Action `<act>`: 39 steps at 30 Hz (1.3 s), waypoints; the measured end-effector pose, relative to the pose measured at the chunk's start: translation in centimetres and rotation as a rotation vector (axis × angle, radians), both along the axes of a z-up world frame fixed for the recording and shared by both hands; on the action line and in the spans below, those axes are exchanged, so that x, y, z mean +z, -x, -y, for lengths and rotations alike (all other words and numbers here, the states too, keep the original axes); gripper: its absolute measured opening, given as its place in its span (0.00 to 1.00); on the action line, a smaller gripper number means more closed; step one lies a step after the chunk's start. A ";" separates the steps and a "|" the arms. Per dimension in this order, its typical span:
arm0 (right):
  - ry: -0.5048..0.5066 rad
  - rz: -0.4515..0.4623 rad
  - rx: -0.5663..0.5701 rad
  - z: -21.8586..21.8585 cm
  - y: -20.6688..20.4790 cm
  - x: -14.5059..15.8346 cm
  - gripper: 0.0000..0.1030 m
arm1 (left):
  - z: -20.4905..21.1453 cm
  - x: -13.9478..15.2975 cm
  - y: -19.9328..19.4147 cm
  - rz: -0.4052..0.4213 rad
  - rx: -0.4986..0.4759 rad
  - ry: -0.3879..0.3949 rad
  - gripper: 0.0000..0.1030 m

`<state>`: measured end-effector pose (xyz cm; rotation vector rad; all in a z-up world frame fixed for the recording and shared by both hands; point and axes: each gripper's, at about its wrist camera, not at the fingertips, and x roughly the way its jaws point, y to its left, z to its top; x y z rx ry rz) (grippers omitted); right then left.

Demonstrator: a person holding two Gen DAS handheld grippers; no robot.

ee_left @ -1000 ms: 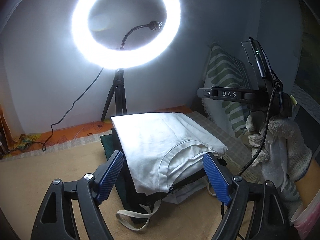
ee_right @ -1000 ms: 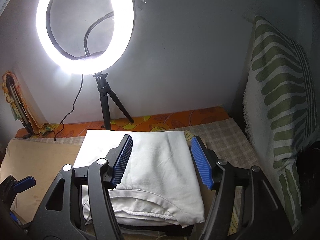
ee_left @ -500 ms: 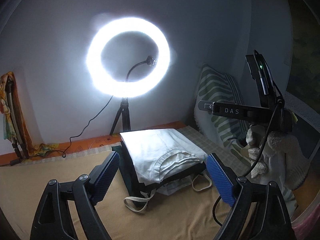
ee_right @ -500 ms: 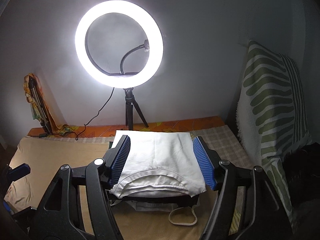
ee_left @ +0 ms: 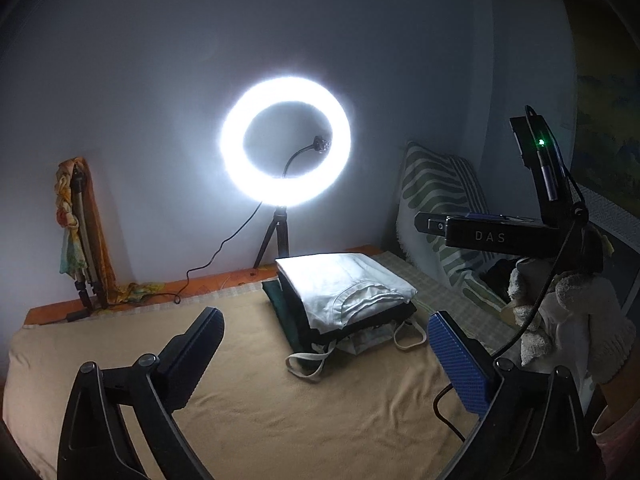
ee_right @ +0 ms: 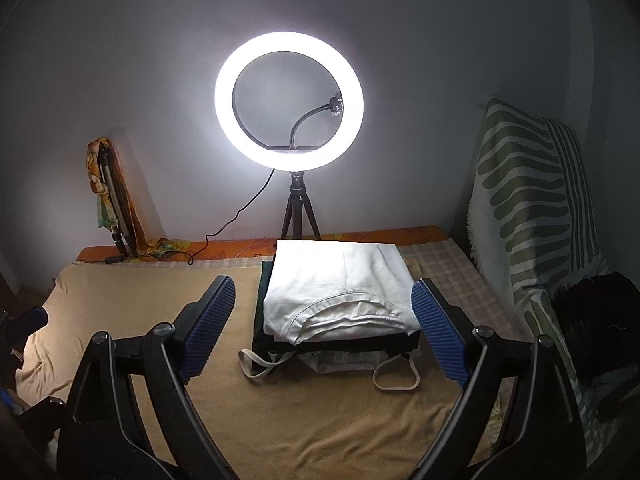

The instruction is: Fold small clothes

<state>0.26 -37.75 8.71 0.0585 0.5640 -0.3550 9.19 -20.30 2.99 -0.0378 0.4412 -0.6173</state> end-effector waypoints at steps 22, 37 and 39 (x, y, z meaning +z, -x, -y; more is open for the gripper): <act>0.062 -0.018 -0.047 -11.6 7.9 -6.6 1.00 | -6.0 -4.1 8.3 0.010 0.008 -0.087 1.00; -0.027 -0.034 -0.112 -9.3 8.3 -11.9 1.00 | -5.9 -6.9 7.6 -0.046 0.054 -0.163 1.00; -0.023 -0.034 -0.119 -9.0 8.3 -12.0 1.00 | -5.8 -7.2 7.6 -0.050 0.059 -0.174 1.00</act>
